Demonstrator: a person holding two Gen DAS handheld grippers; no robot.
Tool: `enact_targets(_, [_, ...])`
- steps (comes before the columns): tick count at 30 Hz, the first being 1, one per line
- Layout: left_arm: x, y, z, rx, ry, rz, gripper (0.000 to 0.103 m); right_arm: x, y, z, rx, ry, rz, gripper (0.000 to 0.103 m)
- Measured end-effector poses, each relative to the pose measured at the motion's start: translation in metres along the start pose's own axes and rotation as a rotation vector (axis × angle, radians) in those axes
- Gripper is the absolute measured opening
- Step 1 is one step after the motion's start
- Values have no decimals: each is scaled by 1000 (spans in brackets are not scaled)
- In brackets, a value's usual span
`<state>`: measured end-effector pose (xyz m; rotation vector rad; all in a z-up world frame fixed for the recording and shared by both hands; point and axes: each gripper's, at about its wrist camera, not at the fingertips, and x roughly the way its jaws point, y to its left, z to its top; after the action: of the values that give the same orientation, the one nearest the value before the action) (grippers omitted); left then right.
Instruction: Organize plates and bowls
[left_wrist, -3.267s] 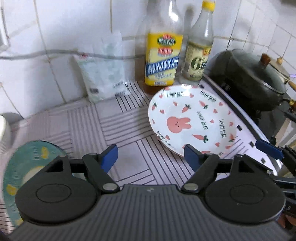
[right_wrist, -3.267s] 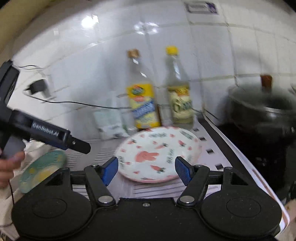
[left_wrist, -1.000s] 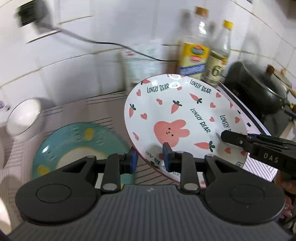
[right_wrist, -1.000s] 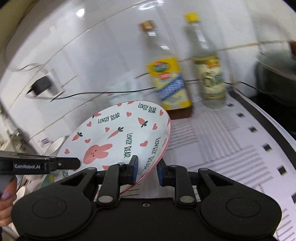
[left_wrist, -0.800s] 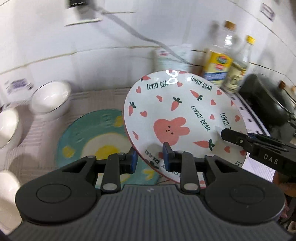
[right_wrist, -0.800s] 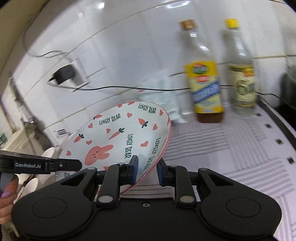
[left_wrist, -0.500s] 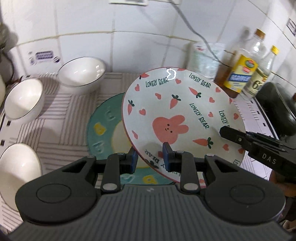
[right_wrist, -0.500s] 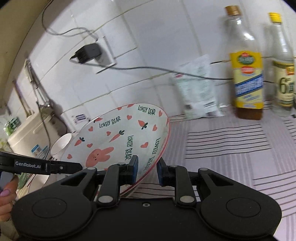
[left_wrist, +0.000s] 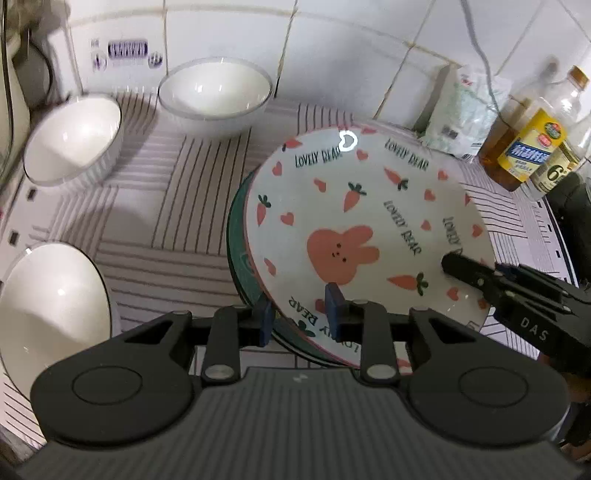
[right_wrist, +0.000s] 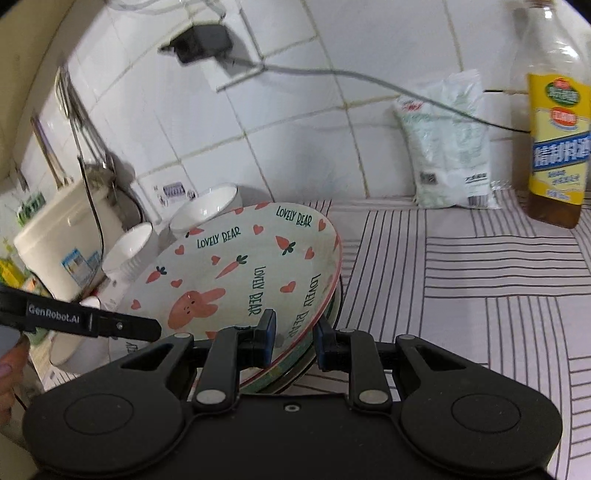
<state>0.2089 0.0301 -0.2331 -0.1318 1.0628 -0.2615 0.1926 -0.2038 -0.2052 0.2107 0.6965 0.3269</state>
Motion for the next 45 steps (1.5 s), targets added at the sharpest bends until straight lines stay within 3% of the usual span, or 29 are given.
enact_targets(9, [2, 7, 13, -24, 70, 8, 28, 9, 14, 11, -80, 48, -40, 27])
enact_targets(19, [-2, 3, 8, -43, 97, 48, 28, 12, 37, 7, -153, 74, -179, 28])
enact_targets(33, [5, 2, 13, -24, 134, 70, 29, 14, 39, 9, -128, 71, -203, 30])
enact_targets(39, [8, 1, 13, -28, 168, 87, 28, 17, 49, 7, -187, 83, -247, 30])
enact_targets(45, [-8, -2, 7, -12, 122, 107, 26, 18, 57, 2, -201, 111, -316, 31])
